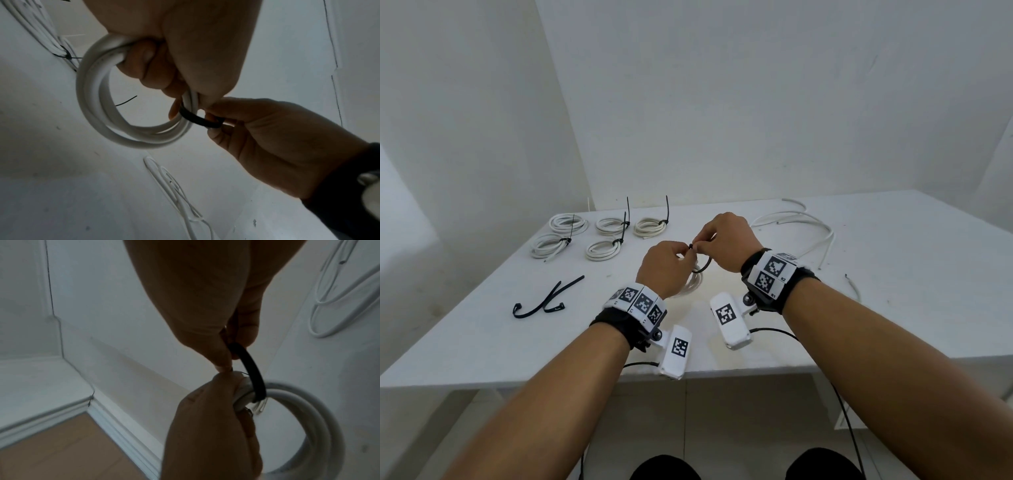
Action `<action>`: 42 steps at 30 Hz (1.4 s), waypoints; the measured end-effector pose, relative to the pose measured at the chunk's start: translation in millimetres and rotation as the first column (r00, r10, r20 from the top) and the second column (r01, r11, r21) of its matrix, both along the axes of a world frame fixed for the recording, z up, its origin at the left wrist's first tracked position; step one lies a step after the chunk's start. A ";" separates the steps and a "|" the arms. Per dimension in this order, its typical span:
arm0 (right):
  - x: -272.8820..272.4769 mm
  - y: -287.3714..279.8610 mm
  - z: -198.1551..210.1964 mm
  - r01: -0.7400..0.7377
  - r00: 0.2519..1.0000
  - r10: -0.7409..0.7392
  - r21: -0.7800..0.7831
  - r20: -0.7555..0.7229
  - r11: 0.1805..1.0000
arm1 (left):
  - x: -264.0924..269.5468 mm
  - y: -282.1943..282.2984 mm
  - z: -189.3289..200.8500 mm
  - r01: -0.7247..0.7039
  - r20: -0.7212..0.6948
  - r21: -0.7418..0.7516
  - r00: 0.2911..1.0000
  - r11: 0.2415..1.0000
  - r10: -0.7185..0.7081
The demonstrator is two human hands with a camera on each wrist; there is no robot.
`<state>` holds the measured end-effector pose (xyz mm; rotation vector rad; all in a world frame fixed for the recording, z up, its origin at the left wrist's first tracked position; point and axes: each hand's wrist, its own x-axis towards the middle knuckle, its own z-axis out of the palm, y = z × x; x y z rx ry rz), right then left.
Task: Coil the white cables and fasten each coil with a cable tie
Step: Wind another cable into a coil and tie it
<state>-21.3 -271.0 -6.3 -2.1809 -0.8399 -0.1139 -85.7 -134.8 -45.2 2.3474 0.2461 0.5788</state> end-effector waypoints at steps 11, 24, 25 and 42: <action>-3.8 -10.5 6.6 0.022 0.696 0.283 0.414 -0.660 0.910 | -1.7 10.3 4.9 0.024 0.082 0.004 0.996 1.000 -0.024; -1.1 -16.0 11.3 -0.015 0.848 0.094 0.154 -0.521 0.988 | -12.4 0.8 9.4 0.266 0.136 -0.084 0.958 0.960 -0.253; -1.2 -16.3 10.3 -0.023 0.853 0.121 0.195 -0.507 0.981 | -12.0 0.2 8.5 0.271 0.140 -0.089 0.956 0.958 -0.258; 4.2 -7.5 18.0 0.026 0.829 0.198 0.389 -0.524 0.921 | -14.1 -12.3 19.3 0.396 0.182 -0.562 0.916 0.726 -0.359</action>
